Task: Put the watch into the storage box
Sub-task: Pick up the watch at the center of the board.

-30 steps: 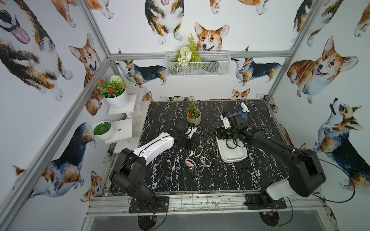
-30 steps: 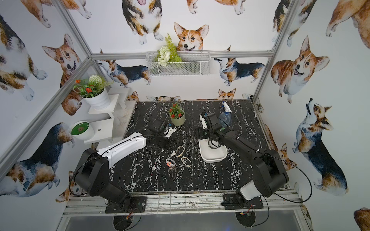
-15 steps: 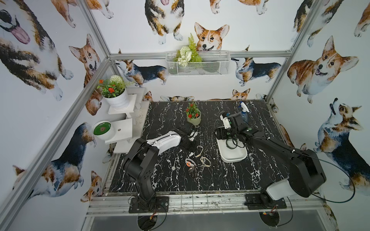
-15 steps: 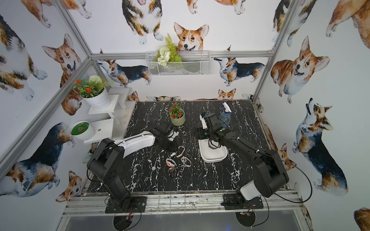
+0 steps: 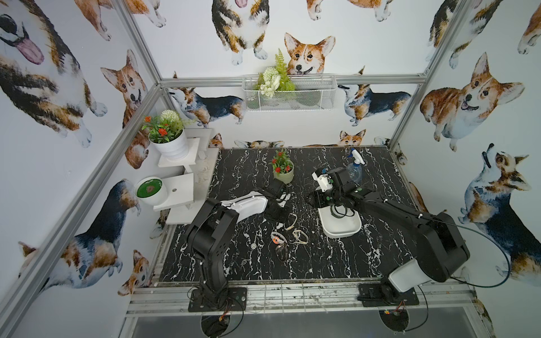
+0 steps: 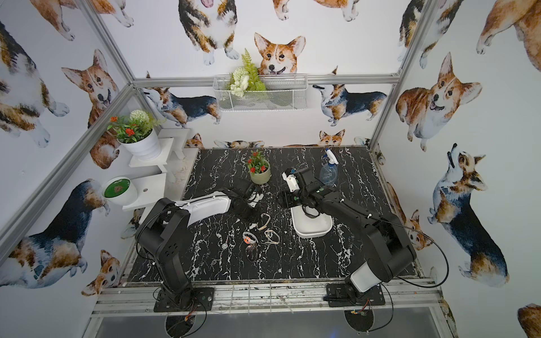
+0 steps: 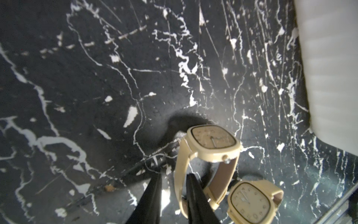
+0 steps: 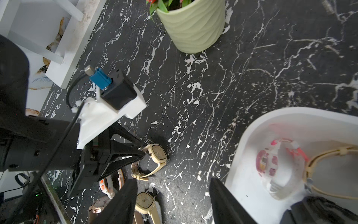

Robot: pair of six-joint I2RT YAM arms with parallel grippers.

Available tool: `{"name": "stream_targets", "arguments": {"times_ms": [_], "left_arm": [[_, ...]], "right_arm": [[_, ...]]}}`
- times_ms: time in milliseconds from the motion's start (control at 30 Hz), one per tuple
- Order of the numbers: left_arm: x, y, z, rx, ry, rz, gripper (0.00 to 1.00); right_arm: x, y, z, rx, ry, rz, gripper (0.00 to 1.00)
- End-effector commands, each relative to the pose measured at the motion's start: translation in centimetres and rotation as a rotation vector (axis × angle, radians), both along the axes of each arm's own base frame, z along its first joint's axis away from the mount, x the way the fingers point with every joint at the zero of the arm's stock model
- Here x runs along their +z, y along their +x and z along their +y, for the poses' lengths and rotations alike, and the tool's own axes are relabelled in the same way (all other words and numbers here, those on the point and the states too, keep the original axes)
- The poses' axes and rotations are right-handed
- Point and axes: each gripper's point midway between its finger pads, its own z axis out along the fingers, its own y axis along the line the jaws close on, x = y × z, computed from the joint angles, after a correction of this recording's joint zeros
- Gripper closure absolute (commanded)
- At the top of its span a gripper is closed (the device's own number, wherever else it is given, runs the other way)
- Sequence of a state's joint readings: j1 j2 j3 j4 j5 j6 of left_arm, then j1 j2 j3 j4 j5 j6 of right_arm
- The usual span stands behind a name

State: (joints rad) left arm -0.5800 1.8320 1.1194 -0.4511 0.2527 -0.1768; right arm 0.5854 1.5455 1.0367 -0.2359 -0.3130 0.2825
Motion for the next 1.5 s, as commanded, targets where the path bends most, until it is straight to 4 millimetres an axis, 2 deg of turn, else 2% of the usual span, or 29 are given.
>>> {"name": "stream_targets", "arguments": {"times_ms": [0,133,367,533,600,733,800,933,1067,1167,1200,1300,1400,1467], "left_arm": [[0.3,0.2,-0.5,-0.009,-0.024,-0.001,0.75],[0.2,0.2,-0.5,-0.011,-0.023,0.002,0.79],[0.1,0.1,-0.6,-0.011,-0.029,0.009,0.81],[-0.1,0.0,-0.6,-0.008,-0.027,0.016,0.87],[0.1,0.1,-0.7,-0.009,-0.028,0.017,0.94],[0.5,0.1,-0.8,-0.011,-0.033,0.007,1.0],[0.7,0.1,-0.7,-0.008,-0.033,0.002,1.0],[1.5,0.3,-0.8,-0.004,-0.047,-0.023,1.0],[3.9,0.8,-1.5,0.002,-0.119,-0.087,1.0],[6.7,1.2,-2.5,0.0,-0.205,-0.15,1.0],[7.1,1.3,-2.7,0.001,-0.218,-0.16,1.0],[10.3,1.7,-4.3,-0.021,-0.288,-0.213,1.0],[11.9,1.8,-6.2,-0.056,-0.306,-0.24,1.0],[11.7,1.9,-7.9,-0.078,-0.296,-0.238,1.0]], "right_arm": [[0.3,-0.3,1.2,0.055,0.021,-0.013,0.36],[0.0,-0.4,1.6,0.065,0.02,-0.006,0.36],[-0.3,-0.8,1.8,0.08,0.019,0.007,0.36],[-0.3,-0.9,1.6,0.078,0.018,0.004,0.36],[-0.3,-0.9,1.5,0.077,0.017,0.0,0.36],[-0.2,-0.9,1.4,0.078,0.013,-0.005,0.36],[-0.2,-1.0,1.4,0.077,0.011,-0.007,0.36],[0.1,-1.1,1.2,0.081,0.012,-0.018,0.36],[1.1,-1.0,0.9,0.063,0.03,-0.042,0.36],[2.1,-0.8,0.0,0.03,0.07,-0.053,0.36],[2.7,-0.5,-0.7,0.009,0.088,-0.059,0.36],[3.8,0.3,-3.4,-0.086,0.114,-0.075,0.36],[4.7,0.9,-6.2,-0.179,0.082,-0.117,0.36],[5.1,0.9,-7.8,-0.23,0.037,-0.152,0.36]]}}
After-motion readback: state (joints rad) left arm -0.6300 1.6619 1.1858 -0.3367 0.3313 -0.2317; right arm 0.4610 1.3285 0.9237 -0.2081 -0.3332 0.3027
